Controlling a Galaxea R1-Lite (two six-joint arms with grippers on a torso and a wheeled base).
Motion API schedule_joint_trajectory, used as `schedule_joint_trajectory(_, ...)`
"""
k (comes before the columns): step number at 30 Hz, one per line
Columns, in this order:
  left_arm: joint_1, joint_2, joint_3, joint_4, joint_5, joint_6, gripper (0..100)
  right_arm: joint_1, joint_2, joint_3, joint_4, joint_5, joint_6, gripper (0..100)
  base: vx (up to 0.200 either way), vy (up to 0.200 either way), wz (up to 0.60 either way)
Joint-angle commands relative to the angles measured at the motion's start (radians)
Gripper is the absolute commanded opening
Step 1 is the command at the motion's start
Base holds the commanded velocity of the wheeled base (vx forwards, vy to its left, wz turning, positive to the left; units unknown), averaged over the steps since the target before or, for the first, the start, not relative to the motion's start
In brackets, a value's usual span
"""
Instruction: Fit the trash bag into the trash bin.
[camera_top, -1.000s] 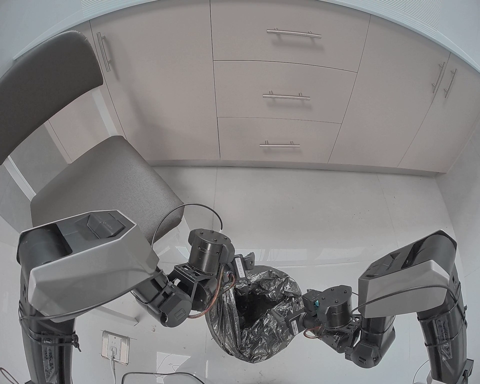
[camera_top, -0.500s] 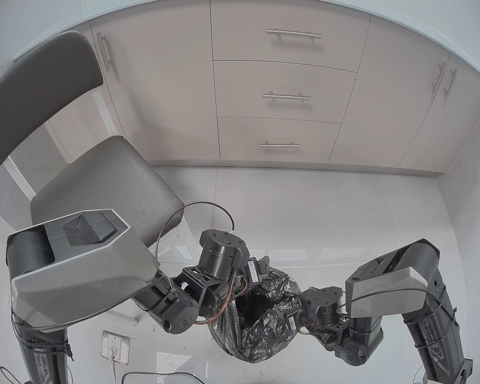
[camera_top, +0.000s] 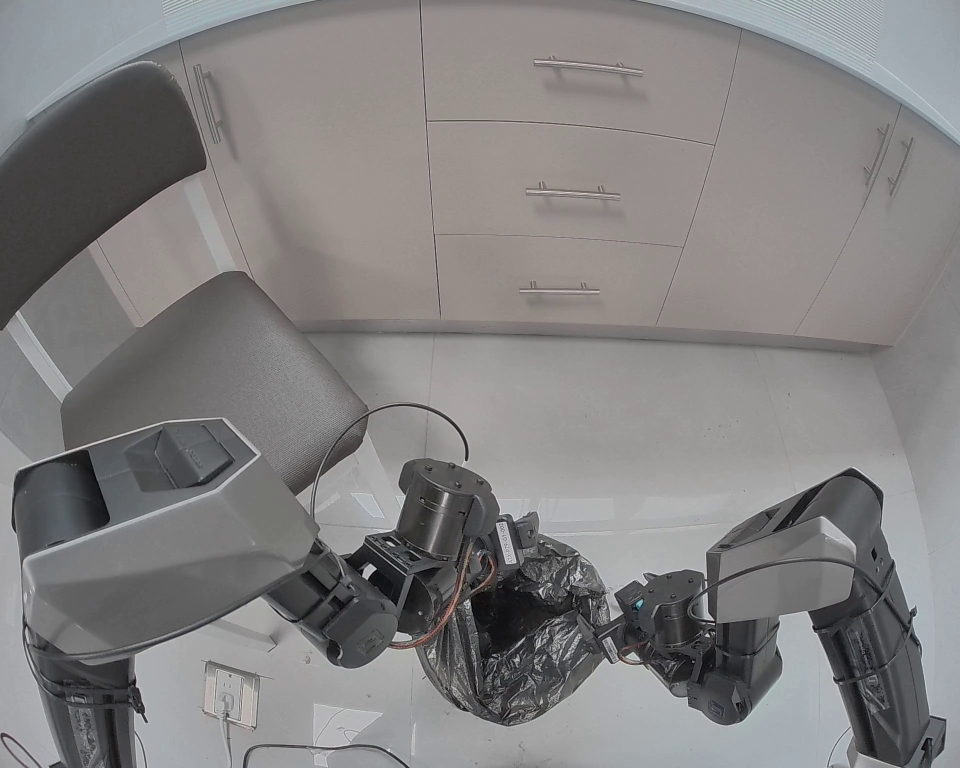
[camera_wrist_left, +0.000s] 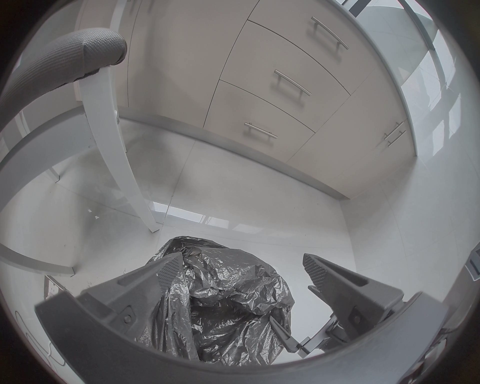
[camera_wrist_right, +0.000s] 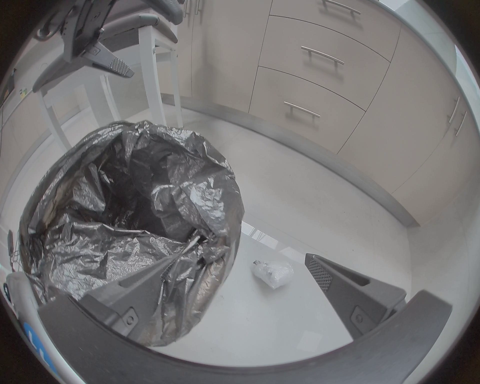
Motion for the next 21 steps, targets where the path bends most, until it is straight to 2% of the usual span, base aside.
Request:
schedule_joint_trajectory(1, 0.0, -0.001, 0.0, 0.0, 0.001, 0.0, 100, -0.004, -0.013, 0.024, 0.007, 0.002, -0.026, 100, 0.0, 0.0, 0.0)
schedule_joint_trajectory(6, 0.0, -0.001, 0.002, -0.002, 0.001, 0.001, 100, -0.004, -0.017, 0.05, 0.001, 0.012, -0.052, 100, 0.0, 0.0, 0.0)
schedule_joint_trajectory(11, 0.0, -0.004, 0.003, -0.004, 0.001, 0.003, 100, 0.003, -0.031, 0.062, -0.022, 0.04, -0.041, 100, 0.0, 0.0, 0.0)
schedule_joint_trajectory(19, -0.002, -0.032, 0.028, -0.004, -0.002, 0.007, 100, 0.052, -0.108, 0.074, -0.022, 0.077, 0.121, 100, 0.0, 0.0, 0.0)
schedule_joint_trajectory(21, 0.0, -0.033, 0.028, -0.004, -0.002, 0.007, 100, 0.055, -0.108, 0.073, -0.022, 0.077, 0.124, 100, 0.0, 0.0, 0.0)
